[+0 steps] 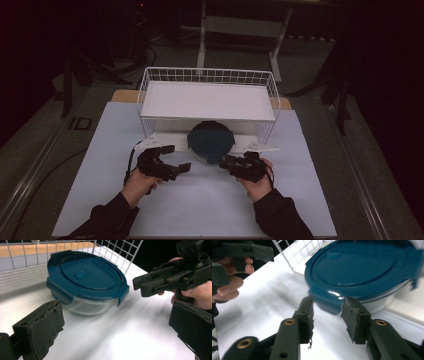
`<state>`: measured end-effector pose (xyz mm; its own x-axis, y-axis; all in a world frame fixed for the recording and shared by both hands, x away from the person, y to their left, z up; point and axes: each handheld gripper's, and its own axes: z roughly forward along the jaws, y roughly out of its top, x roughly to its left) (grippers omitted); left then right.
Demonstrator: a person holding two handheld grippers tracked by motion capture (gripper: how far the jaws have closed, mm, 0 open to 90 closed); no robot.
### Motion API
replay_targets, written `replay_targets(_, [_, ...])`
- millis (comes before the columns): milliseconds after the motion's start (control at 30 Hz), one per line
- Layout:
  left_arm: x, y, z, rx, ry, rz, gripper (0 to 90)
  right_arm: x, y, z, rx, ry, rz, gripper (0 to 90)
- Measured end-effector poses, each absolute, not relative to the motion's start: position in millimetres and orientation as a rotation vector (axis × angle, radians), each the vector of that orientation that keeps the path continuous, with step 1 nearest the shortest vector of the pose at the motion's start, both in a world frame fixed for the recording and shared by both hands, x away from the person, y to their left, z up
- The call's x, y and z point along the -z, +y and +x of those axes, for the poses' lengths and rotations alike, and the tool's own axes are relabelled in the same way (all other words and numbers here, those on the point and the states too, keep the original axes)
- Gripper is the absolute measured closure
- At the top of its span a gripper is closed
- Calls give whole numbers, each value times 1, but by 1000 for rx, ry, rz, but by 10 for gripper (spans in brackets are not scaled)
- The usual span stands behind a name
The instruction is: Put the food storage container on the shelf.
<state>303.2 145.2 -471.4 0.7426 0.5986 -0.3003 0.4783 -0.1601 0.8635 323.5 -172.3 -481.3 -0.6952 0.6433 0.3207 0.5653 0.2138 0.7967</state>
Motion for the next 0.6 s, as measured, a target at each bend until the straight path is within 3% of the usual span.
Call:
replay_targets(167, [473,146,292,-141,821,1817,0,485,-163,320,-1478,2422,1157,732])
replay_targets(600, [485,142,276,-141,786,1857,0,490,-146,324,-1428,2449,1138,877])
